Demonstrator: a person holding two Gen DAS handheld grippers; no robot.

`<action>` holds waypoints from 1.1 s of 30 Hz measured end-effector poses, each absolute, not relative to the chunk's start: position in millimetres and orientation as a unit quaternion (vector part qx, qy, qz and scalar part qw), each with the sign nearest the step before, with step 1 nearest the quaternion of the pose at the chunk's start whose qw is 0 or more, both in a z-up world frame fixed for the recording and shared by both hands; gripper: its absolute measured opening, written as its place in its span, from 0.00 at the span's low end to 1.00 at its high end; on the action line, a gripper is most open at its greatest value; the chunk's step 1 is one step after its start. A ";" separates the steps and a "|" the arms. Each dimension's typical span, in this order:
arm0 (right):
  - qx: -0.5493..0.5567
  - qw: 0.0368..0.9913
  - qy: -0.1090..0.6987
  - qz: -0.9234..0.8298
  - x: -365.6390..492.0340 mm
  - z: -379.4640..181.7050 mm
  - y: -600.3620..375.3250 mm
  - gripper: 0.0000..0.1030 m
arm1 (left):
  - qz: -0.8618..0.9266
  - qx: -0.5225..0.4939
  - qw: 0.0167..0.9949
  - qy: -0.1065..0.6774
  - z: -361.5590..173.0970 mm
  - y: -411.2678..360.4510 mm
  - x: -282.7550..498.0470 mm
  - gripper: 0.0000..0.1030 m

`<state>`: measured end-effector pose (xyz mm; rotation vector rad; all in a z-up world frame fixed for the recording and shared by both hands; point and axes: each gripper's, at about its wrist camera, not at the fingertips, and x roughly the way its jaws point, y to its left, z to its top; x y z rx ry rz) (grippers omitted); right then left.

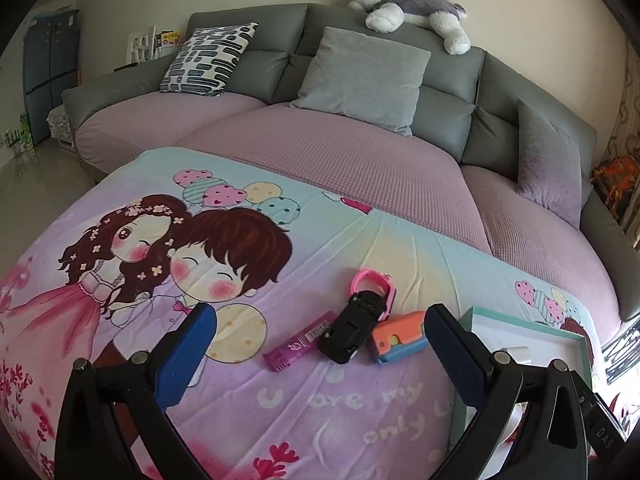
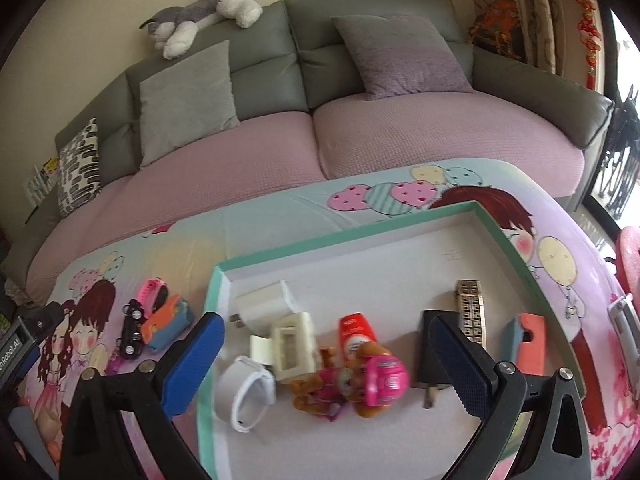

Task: Organize rigid objects
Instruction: 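Move both open tools from the tray back over the remaining bed items, then grasp the pink barcode tube with the left tool while the right tool grasps the black toy car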

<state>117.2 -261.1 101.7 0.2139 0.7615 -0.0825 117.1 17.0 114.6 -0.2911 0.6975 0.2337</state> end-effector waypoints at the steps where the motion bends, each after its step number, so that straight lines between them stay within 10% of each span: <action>1: 0.099 0.924 0.368 -0.029 118.6 101.8 -252.0 1.00 | 0.120 -0.147 0.923 0.334 115.8 22.8 114.9 1.00; 14: 0.061 0.925 0.370 0.062 129.7 91.7 -175.5 0.99 | 0.146 -0.151 0.898 0.386 81.5 70.9 121.5 1.00; 33: 0.068 0.908 0.396 0.120 169.0 89.5 -133.1 0.68 | 0.100 -0.071 0.871 0.477 14.5 53.2 165.7 1.00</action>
